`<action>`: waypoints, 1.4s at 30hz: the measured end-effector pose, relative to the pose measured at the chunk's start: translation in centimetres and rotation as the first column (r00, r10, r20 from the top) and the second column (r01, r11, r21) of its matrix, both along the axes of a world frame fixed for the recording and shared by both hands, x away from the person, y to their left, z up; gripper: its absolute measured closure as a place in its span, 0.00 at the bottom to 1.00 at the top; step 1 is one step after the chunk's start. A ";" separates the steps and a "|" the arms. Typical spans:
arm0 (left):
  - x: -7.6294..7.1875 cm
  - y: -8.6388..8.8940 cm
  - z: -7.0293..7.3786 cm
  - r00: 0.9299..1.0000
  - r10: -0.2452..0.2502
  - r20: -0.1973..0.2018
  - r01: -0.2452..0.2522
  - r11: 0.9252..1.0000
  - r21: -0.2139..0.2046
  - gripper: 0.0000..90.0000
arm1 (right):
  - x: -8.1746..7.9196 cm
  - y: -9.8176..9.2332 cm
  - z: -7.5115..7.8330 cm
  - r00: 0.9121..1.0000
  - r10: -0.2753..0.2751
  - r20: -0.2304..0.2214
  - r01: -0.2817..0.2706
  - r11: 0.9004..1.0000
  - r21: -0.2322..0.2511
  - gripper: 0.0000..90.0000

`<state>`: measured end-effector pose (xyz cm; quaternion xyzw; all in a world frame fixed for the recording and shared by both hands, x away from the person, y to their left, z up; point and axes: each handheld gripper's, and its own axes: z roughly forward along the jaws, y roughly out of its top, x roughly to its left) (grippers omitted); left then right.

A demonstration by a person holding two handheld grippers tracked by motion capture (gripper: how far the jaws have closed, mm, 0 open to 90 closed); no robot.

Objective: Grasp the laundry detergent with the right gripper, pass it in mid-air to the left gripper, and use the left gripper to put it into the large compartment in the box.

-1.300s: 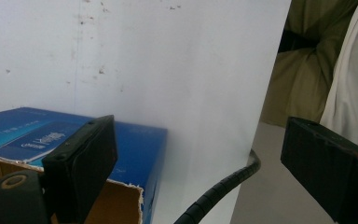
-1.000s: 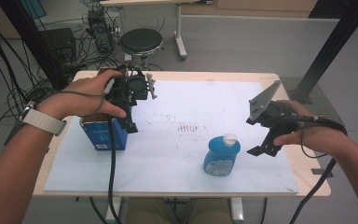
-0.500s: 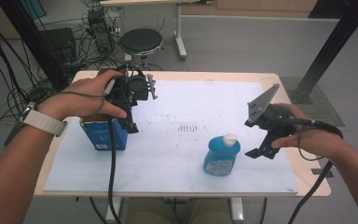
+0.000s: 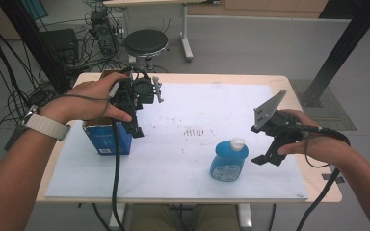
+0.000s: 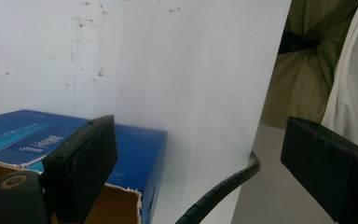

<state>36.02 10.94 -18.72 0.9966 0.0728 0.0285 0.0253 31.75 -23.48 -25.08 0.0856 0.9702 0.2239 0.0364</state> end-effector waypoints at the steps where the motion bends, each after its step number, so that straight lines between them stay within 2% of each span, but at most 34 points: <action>1: 0.0 0.0 0.0 1.000 -0.001 -0.001 0.001 1.000 0.002 0.13 | 0.0 0.0 -0.1 1.000 0.001 -0.001 -0.001 1.000 0.000 0.05; 17: 0.0 0.0 0.0 1.000 0.004 0.000 -0.004 1.000 -0.002 0.13 | 0.1 0.3 -1.0 1.000 0.003 -0.013 -0.003 1.000 0.013 0.05; 42: 0.0 0.0 -0.3 1.000 0.006 -0.002 -0.006 1.000 -0.007 0.13 | 0.0 0.2 -2.4 1.000 0.003 -0.003 -0.003 0.999 0.052 0.05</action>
